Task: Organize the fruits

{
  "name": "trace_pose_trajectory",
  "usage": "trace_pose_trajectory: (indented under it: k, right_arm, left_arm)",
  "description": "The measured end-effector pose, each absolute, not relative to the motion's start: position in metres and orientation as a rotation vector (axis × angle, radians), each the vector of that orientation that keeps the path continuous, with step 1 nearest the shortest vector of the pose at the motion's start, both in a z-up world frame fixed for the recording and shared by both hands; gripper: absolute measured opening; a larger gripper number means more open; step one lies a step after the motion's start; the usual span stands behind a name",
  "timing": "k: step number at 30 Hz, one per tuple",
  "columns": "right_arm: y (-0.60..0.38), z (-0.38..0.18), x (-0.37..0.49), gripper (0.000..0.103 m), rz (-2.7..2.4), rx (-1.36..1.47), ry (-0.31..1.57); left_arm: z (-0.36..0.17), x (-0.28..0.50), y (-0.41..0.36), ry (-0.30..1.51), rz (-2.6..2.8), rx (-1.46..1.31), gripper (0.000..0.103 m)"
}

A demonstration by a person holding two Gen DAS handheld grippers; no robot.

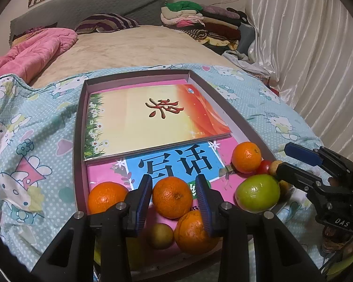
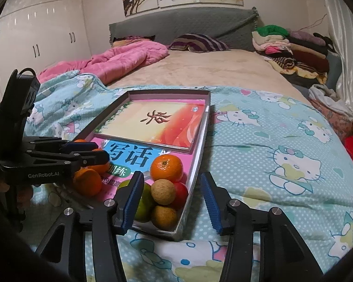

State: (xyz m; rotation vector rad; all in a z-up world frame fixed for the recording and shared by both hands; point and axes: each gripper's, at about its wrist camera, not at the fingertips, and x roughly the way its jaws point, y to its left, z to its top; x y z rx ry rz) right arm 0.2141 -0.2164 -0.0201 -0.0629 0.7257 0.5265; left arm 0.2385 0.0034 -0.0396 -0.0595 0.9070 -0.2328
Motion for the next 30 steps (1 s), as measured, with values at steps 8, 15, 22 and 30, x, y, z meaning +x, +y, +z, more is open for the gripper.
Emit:
trace_pose_trajectory:
  k: [8, 15, 22, 30]
  right_arm:
    - [-0.22, -0.016, 0.21, 0.06, 0.524, -0.053, 0.702]
    - [-0.22, -0.014, 0.206, 0.064, 0.515, -0.056, 0.683]
    - [-0.219, -0.011, 0.203, 0.07, 0.516, -0.051, 0.67]
    - [-0.218, -0.006, 0.193, 0.074, 0.52, -0.065, 0.642]
  left_arm:
    - [-0.036, 0.236, 0.002, 0.902, -0.232, -0.055, 0.042]
    - [-0.032, 0.231, -0.002, 0.895, -0.226, -0.041, 0.044]
    - [-0.023, 0.222, -0.003, 0.879, -0.211, -0.045, 0.055]
    - [-0.014, 0.209, -0.001, 0.867, -0.179, -0.057, 0.064]
